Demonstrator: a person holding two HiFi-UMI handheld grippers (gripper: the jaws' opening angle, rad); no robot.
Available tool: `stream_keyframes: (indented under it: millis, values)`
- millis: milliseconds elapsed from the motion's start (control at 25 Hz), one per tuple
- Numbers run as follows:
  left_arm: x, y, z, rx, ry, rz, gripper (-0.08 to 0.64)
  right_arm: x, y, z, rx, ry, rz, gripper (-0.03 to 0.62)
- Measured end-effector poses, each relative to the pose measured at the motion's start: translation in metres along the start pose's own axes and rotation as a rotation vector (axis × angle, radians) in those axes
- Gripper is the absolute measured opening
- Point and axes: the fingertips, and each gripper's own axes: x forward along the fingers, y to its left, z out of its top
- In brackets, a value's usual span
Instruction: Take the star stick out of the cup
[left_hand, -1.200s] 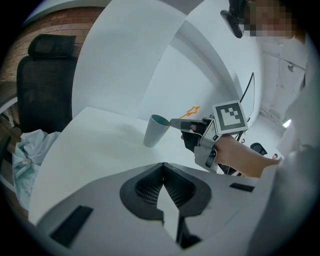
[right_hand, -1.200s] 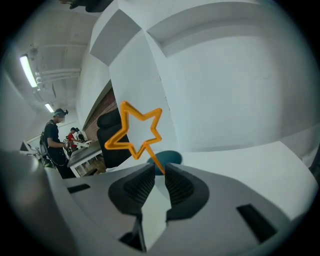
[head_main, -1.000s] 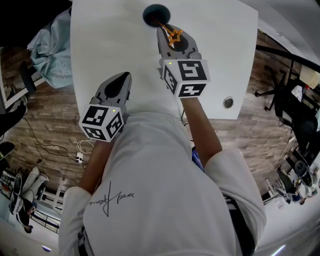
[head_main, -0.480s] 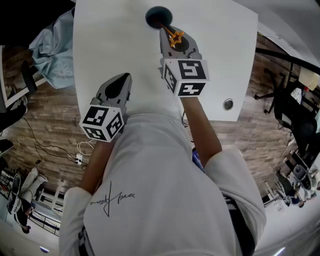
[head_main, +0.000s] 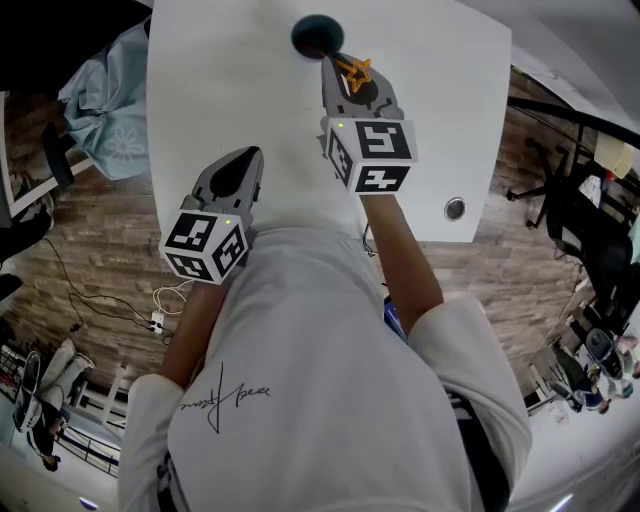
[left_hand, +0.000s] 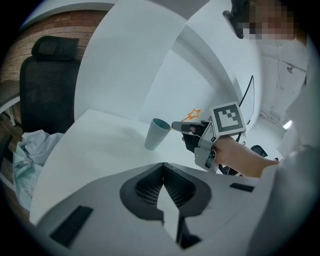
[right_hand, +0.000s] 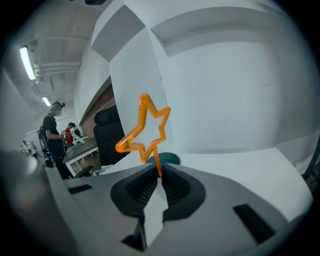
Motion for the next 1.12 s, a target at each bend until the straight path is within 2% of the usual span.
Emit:
stream_keyframes:
  millis: [1120]
  values:
    - [-0.016, -0.007, 0.006, 0.015, -0.070, -0.029, 0.008, -0.024, 0.007, 0.019, -0.052, -0.045, -0.040, 0.026]
